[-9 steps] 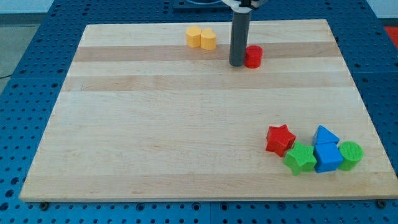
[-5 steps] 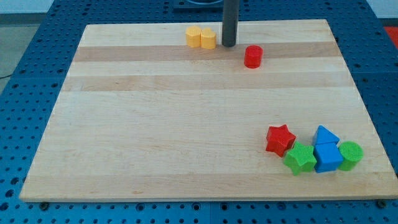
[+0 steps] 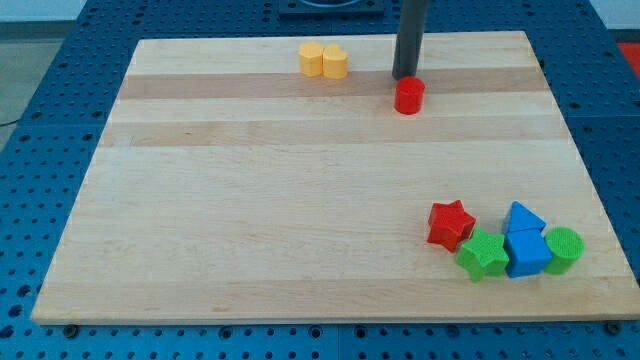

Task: Slide red circle to the group of blocks

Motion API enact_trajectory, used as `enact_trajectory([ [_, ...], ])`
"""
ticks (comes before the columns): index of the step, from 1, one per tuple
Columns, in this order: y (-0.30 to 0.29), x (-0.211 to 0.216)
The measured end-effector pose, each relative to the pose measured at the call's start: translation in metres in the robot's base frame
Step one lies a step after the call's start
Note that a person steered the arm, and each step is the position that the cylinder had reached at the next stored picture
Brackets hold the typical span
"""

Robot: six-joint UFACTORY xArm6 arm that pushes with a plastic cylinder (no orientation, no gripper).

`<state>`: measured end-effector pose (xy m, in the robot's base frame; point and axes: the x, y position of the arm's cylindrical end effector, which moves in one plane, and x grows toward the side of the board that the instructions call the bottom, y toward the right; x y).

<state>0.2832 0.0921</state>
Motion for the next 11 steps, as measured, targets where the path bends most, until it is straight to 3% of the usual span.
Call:
enact_trajectory([
  [3,-0.002,0.094],
  [5,0.014,0.066],
  [7,0.042,0.113],
  [11,0.042,0.2],
])
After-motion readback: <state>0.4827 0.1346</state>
